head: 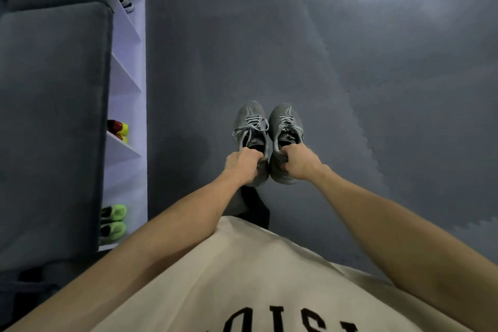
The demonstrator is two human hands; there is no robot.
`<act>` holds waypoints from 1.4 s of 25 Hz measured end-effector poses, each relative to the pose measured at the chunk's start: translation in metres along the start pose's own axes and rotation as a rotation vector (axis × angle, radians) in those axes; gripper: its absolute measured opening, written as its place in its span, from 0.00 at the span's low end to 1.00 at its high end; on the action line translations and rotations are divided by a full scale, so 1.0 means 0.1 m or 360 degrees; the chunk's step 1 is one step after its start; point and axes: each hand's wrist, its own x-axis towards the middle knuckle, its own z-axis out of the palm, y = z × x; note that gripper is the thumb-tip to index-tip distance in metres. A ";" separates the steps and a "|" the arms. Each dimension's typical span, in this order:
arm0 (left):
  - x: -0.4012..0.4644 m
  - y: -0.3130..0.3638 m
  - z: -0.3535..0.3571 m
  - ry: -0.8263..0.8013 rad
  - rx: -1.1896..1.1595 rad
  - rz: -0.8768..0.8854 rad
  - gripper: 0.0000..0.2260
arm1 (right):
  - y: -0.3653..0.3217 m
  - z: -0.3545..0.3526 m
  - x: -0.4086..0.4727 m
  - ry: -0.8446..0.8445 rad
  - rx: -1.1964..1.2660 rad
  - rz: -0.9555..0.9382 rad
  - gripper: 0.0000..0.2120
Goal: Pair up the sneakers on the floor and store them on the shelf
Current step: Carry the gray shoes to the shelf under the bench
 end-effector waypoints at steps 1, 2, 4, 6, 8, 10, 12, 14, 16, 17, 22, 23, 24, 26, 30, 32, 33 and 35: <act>0.25 -0.01 -0.12 0.0023 -0.0020 -0.0005 0.04 | 0.04 -0.16 0.25 -0.0005 -0.0026 -0.0016 0.09; 0.43 -0.02 -0.23 0.0026 -0.0037 -0.0011 0.04 | 0.06 -0.30 0.45 -0.0026 -0.0055 -0.0030 0.07; 0.79 -0.05 -0.46 0.0019 -0.0070 -0.0060 0.06 | 0.06 -0.58 0.87 -0.0062 -0.0115 -0.0079 0.05; 1.11 -0.12 -0.70 0.0024 -0.0152 -0.0144 0.07 | 0.02 -0.86 1.29 -0.0087 -0.0167 -0.0162 0.03; 1.36 -0.27 -0.88 0.0039 -0.0207 -0.0240 0.07 | -0.10 -1.08 1.69 -0.0136 -0.0239 -0.0283 0.03; 1.53 -0.45 -0.99 0.0088 -0.0281 -0.0383 0.09 | -0.30 -1.22 2.08 -0.0221 -0.0333 -0.0403 0.04; 1.66 -0.61 -1.07 0.0157 -0.0379 -0.0538 0.10 | -0.51 -1.34 2.40 -0.0286 -0.0435 -0.0529 0.04; 1.78 -0.74 -1.13 0.0182 -0.0521 -0.0770 0.10 | -0.75 -1.44 2.78 -0.0391 -0.0560 -0.0718 0.04; 1.91 -0.83 -1.21 0.0236 -0.0675 -0.1005 0.08 | -1.00 -1.55 3.13 -0.0473 -0.0707 -0.0928 0.03; 1.94 -0.83 -1.24 0.0264 -0.0765 -0.1127 0.05 | -1.12 -1.60 3.26 -0.0530 -0.0783 -0.1034 0.02; 1.96 -0.87 -1.34 0.0405 -0.1086 -0.1662 0.02 | -1.70 -1.64 3.60 -0.0721 -0.1059 -0.1524 0.06; 1.92 -0.88 -1.30 0.0431 -0.1145 -0.1783 0.04 | -1.82 -1.59 3.60 -0.0775 -0.1115 -0.1616 0.08; 1.87 -0.88 -1.23 0.0452 -0.1205 -0.1889 0.05 | -1.93 -1.52 3.57 -0.0834 -0.1167 -0.1685 0.09; 1.77 -0.92 -1.08 0.0501 -0.1340 -0.2054 0.04 | -2.13 -1.34 3.52 -0.0929 -0.1282 -0.1773 0.09; 1.58 -1.13 -0.87 0.0603 -0.1546 -0.2214 0.03 | -2.52 -0.98 3.43 -0.1011 -0.1431 -0.1895 0.07; 1.51 -1.32 -0.75 0.0624 -0.1613 -0.2248 0.03 | -2.72 -0.79 3.42 -0.1034 -0.1488 -0.1927 0.04; 1.50 -1.44 -0.68 0.0629 -0.1638 -0.2262 0.04 | -2.82 -0.69 3.44 -0.1045 -0.1506 -0.1936 0.04; 1.50 -1.74 -0.52 0.0637 -0.1669 -0.2312 0.04 | -3.03 -0.43 3.54 -0.1070 -0.1516 -0.1946 0.06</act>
